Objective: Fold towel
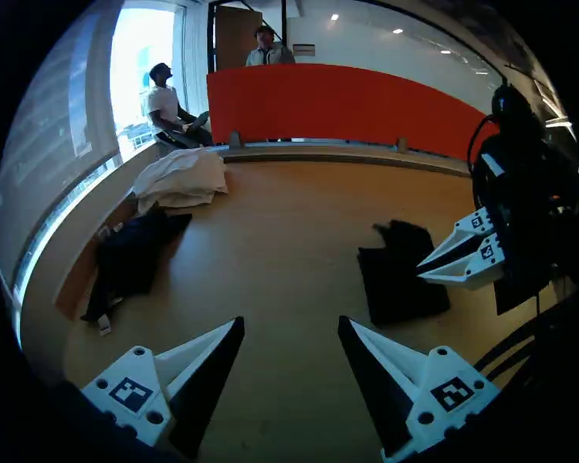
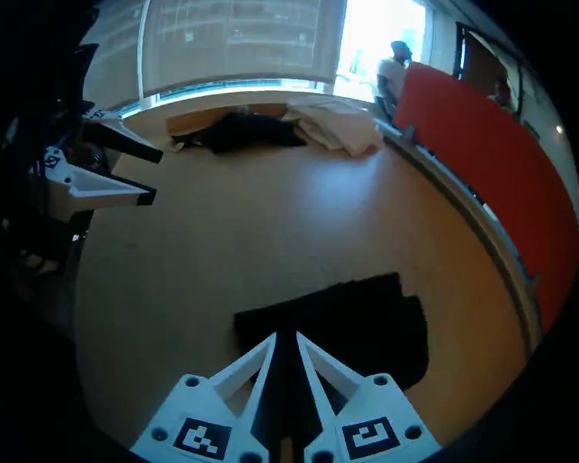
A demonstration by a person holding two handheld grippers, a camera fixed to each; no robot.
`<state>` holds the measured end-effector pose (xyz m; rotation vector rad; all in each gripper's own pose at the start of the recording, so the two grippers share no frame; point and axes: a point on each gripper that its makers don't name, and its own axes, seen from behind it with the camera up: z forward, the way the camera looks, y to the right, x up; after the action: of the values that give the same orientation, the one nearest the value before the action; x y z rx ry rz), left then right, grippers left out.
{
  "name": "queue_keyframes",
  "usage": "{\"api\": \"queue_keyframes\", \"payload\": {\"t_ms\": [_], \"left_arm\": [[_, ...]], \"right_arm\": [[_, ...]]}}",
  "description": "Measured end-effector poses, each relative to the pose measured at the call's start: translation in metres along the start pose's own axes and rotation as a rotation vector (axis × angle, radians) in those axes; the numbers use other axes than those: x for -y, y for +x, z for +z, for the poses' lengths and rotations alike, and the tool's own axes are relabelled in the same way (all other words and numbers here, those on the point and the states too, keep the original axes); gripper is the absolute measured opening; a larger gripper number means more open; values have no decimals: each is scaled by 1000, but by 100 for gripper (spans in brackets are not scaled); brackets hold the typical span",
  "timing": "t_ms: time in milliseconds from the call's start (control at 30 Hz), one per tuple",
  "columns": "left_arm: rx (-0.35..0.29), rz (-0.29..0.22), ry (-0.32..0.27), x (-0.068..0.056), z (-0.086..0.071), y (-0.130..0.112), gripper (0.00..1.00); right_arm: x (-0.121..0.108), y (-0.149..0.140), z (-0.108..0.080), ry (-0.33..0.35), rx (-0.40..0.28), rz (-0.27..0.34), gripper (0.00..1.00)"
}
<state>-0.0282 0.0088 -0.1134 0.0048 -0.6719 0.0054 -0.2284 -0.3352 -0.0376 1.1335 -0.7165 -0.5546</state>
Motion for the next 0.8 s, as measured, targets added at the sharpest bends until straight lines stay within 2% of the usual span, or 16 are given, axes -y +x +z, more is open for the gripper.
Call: {"api": "queue_keyframes", "payload": {"t_ms": [100, 200, 400, 533, 667, 800], "left_arm": [[7, -6, 4, 1, -1, -5, 90], [13, -10, 2, 0, -2, -8, 90], [19, -13, -1, 0, 0, -11, 90], [20, -11, -3, -2, 1, -10, 90], [20, -9, -4, -3, 2, -9, 90], [21, -9, -4, -3, 3, -9, 90]], "right_arm": [[9, -10, 18, 30, 32, 5, 3], [12, -16, 28, 43, 53, 11, 3], [12, -15, 29, 44, 54, 18, 6], [10, -14, 28, 41, 48, 25, 11], [10, -14, 25, 41, 44, 30, 25], [9, -14, 23, 41, 38, 39, 54]]}}
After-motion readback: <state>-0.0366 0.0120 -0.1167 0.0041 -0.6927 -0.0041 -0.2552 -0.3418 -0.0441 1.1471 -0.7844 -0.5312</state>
